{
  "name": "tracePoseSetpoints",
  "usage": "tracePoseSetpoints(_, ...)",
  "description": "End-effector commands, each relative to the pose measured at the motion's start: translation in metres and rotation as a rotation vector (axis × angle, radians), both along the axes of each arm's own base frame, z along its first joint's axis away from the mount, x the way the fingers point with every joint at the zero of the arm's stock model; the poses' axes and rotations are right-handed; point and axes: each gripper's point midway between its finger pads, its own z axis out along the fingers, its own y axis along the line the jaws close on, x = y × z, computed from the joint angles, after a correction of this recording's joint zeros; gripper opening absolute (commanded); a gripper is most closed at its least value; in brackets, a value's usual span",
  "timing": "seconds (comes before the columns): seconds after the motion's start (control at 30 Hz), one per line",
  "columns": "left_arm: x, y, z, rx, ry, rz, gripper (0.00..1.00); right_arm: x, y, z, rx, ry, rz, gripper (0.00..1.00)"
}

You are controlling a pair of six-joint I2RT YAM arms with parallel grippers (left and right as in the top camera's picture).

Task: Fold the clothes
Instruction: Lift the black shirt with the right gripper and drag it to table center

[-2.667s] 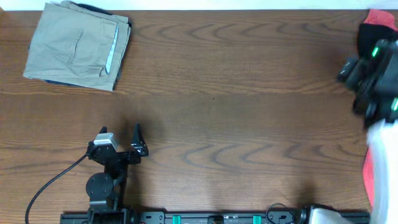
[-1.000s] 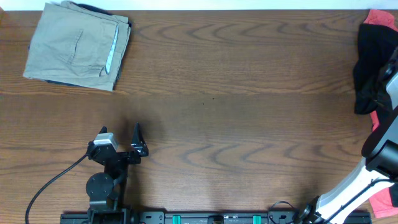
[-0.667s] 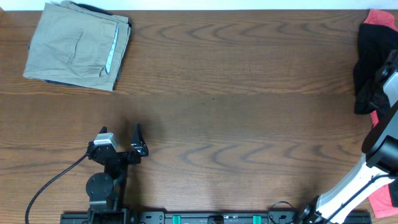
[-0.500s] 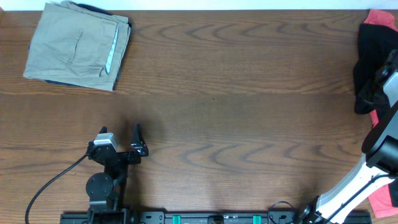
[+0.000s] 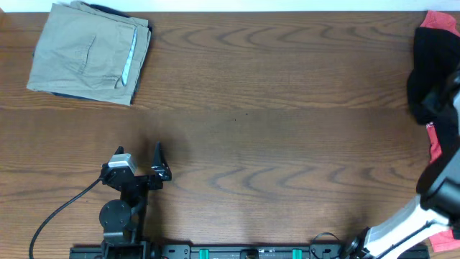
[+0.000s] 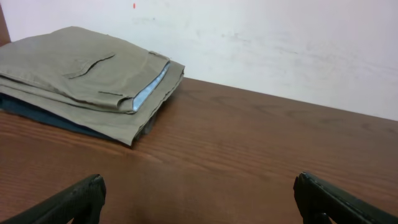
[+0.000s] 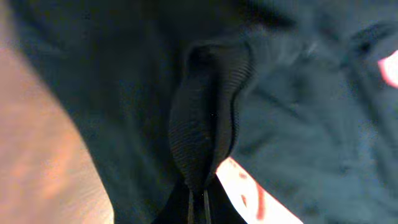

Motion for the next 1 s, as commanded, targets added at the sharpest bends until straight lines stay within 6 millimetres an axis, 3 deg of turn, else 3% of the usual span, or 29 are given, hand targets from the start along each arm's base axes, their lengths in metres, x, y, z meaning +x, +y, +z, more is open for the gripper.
tracePoseSetpoints(0.0,-0.001,0.001,-0.015,0.007,0.043,0.000,0.98,0.023,0.036,0.077,0.017,-0.213,0.081,0.01)
tracePoseSetpoints(0.13,-0.001,0.001,-0.015,0.007,0.043,0.000,0.98,0.035,0.085,0.131,0.021,-0.345,0.202,0.01)
tracePoseSetpoints(0.23,-0.001,0.001,-0.015,0.007,0.043,0.000,0.98,0.042,0.134,0.166,0.014,-0.422,0.310,0.01)
tracePoseSetpoints(0.33,-0.001,0.001,-0.015,0.007,0.043,0.000,0.98,0.047,0.196,0.188,0.044,-0.481,0.439,0.01)
tracePoseSetpoints(0.43,-0.001,0.001,-0.015,0.007,0.043,0.000,0.98,0.050,0.266,0.197,0.111,-0.517,0.582,0.01)
tracePoseSetpoints(0.57,-0.001,0.001,-0.015,0.007,0.043,0.000,0.98,0.044,0.367,0.196,0.200,-0.524,0.784,0.01)
tracePoseSetpoints(0.7,-0.001,0.001,-0.015,0.007,0.043,0.000,0.98,0.028,0.452,0.184,0.271,-0.500,0.952,0.01)
tracePoseSetpoints(0.87,-0.001,0.001,-0.015,0.007,0.043,0.000,0.98,-0.012,0.549,0.142,0.361,-0.378,1.174,0.01)
tracePoseSetpoints(0.97,-0.001,0.001,-0.015,0.007,0.043,0.000,0.98,-0.042,0.591,0.114,0.464,-0.277,1.287,0.01)
